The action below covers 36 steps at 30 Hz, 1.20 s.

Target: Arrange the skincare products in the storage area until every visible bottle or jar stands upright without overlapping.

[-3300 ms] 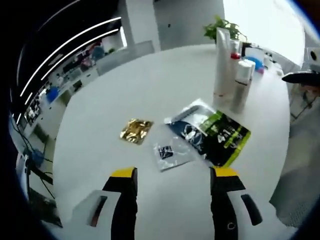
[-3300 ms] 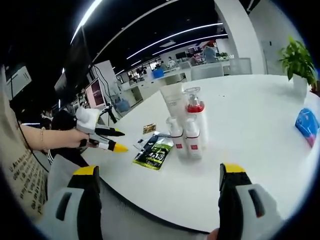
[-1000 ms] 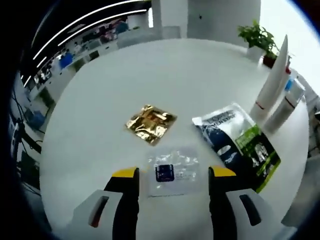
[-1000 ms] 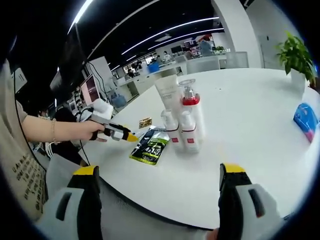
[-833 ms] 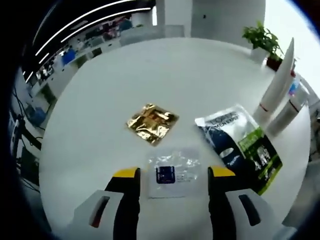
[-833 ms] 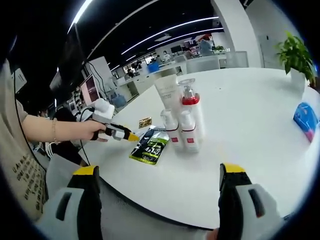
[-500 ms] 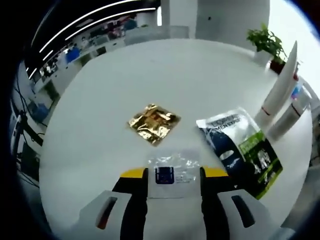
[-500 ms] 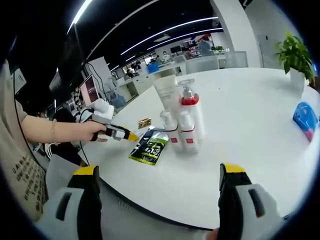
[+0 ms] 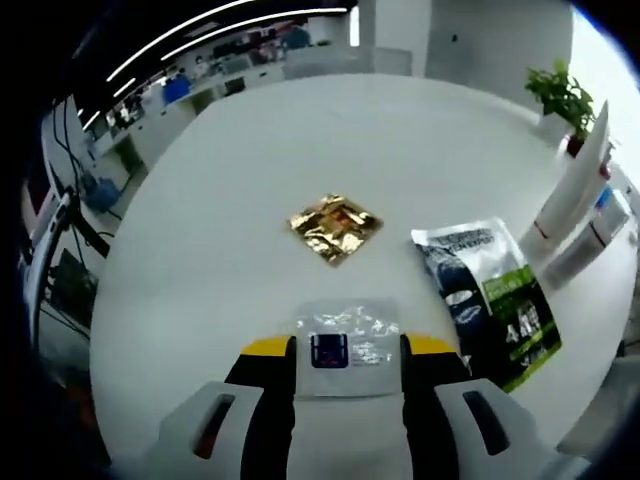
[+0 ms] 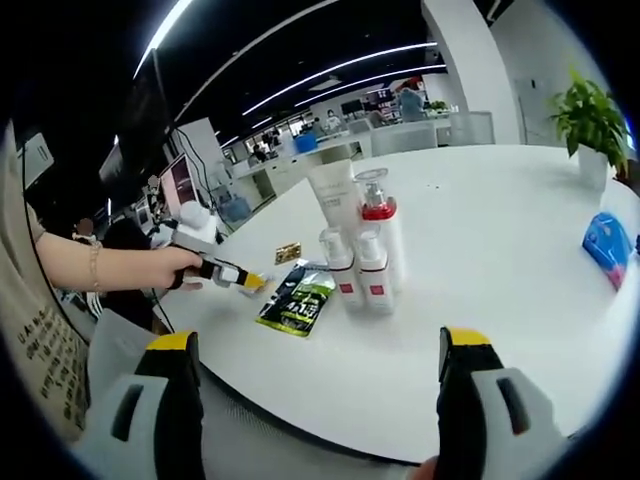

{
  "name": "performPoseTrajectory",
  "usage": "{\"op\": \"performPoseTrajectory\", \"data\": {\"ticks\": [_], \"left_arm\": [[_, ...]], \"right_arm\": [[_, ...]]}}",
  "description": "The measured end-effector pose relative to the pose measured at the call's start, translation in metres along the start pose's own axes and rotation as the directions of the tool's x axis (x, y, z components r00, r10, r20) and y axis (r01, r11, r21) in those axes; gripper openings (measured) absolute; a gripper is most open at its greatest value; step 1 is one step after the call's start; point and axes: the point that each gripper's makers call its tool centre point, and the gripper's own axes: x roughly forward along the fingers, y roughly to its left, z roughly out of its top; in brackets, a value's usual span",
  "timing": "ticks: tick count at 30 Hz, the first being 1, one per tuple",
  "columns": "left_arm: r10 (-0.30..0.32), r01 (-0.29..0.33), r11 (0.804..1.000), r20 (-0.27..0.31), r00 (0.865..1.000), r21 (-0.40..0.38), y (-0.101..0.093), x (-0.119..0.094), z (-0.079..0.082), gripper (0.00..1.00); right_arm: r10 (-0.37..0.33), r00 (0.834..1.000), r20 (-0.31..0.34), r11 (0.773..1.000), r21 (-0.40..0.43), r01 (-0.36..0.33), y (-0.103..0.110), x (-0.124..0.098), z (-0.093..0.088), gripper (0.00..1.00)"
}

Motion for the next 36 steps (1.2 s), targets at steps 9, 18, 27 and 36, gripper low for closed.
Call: {"op": "performPoseTrajectory", "data": {"ticks": [9,18,27,36], "left_arm": [[0.002,-0.003,1.0,-0.016,1.0,-0.026,-0.01,-0.02,-0.019,0.39],[0.005,-0.007,0.994,-0.024,1.0,-0.11,-0.015,-0.018,-0.029,0.39],[0.024,-0.029,0.988,-0.03,0.999,-0.153,-0.015,0.007,-0.023,0.39],[0.035,-0.039,0.987,-0.025,0.999,-0.155,-0.016,0.009,-0.023,0.39]], "right_arm": [[0.002,1.0,0.019,1.0,-0.011,-0.002,0.001,-0.002,0.002,0.99],[0.018,1.0,0.02,0.999,-0.031,-0.018,0.004,-0.002,0.003,0.99],[0.023,1.0,0.013,0.999,-0.042,-0.023,0.006,-0.002,0.001,0.99],[0.025,1.0,0.01,0.999,-0.048,-0.025,0.005,-0.002,0.001,0.99]]}}
